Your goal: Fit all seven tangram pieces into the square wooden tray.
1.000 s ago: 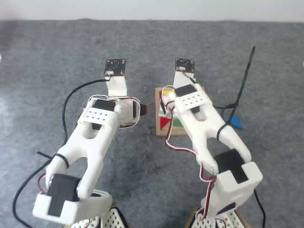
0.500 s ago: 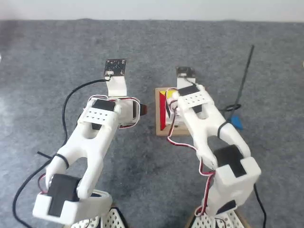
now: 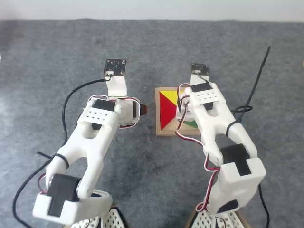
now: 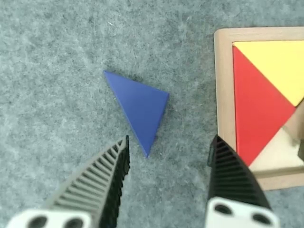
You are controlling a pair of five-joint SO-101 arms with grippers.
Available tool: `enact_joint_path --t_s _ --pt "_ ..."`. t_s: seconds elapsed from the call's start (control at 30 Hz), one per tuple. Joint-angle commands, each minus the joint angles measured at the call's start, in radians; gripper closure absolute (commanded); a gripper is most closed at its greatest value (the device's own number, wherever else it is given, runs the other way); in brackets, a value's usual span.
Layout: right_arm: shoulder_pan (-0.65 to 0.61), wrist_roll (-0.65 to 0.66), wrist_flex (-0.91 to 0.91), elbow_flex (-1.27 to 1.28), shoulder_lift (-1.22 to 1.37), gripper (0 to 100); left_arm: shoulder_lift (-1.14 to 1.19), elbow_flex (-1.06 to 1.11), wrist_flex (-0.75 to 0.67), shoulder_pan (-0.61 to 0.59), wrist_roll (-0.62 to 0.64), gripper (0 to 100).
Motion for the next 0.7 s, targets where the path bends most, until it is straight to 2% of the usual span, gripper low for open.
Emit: enact_joint_path --t_s 0.0,0.27,0.33,0.5,0.67 --pt "0.033 0.009 -0.015 -0.014 -0.016 97.2 -0.005 -0.021 -0.02 0.008 0.003 75" --pt "0.124 0.012 -0.007 -0.02 -0.085 99.1 -0.005 -0.021 -0.02 0.009 0.003 75" --pt "0.168 0.017 -0.007 -0.02 -0.143 99.1 -0.005 -0.021 -0.02 0.009 0.003 75" --pt "0.288 0.132 -0.004 -0.014 -0.275 99.1 -0.005 -0.022 -0.02 0.009 0.003 75" --pt "0.437 0.158 0.05 -0.018 -0.32 99.1 -0.005 -0.022 -0.02 0.009 0.003 75"
